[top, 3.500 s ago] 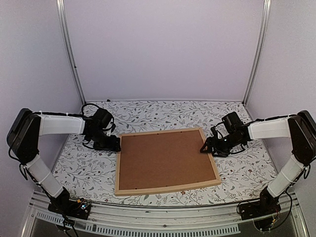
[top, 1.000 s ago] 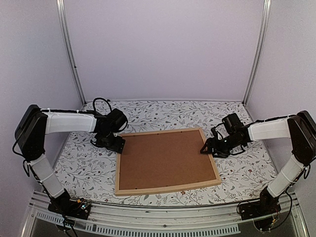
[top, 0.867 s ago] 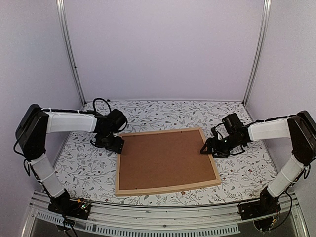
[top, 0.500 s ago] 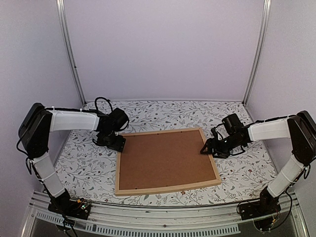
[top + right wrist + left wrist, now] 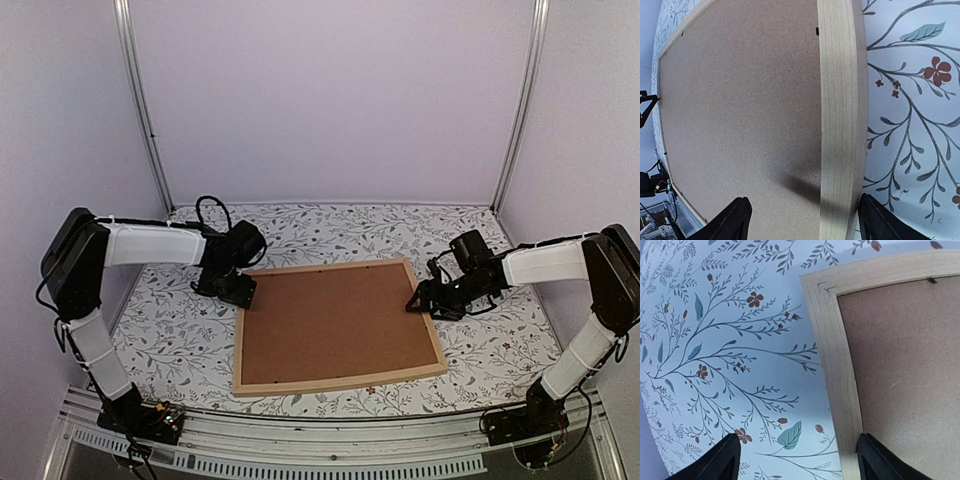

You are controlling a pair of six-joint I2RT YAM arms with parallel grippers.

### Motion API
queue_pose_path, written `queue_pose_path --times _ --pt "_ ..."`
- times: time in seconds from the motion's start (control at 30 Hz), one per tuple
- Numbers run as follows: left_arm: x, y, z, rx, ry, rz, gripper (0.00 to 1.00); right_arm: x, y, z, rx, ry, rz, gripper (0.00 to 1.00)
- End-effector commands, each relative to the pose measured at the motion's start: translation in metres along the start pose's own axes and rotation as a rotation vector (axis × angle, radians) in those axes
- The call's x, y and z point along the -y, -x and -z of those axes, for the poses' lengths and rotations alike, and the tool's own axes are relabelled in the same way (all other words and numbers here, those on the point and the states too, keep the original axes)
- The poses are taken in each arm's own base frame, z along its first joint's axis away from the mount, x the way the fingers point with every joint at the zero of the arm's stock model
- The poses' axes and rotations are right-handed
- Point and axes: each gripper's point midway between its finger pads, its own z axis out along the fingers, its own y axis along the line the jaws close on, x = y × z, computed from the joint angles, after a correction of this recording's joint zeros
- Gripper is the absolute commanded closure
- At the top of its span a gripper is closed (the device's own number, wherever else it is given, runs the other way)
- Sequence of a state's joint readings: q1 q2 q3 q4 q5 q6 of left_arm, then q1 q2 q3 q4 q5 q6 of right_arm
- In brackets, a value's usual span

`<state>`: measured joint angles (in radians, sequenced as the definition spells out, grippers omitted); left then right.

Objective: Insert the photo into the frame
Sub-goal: Press the fastener onto the backboard.

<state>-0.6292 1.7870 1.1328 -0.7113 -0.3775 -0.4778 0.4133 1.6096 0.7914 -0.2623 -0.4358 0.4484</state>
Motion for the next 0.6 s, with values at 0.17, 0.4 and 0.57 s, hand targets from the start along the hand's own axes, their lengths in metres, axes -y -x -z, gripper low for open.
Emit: queue_pose_path --times 0.17,0.4,0.57 --pt "0.027 -0.036 -0.018 -0.115 0.009 -0.082 0.17 0.003 -0.005 -0.004 -0.007 -0.007 0.014 0.23" --pt "0.038 -0.043 -0.021 -0.130 0.024 -0.111 0.17 0.003 -0.006 -0.006 -0.015 -0.002 0.013 0.23" --pt "0.044 -0.047 -0.021 -0.134 0.025 -0.120 0.17 0.003 -0.007 -0.007 -0.016 0.000 0.010 0.23"
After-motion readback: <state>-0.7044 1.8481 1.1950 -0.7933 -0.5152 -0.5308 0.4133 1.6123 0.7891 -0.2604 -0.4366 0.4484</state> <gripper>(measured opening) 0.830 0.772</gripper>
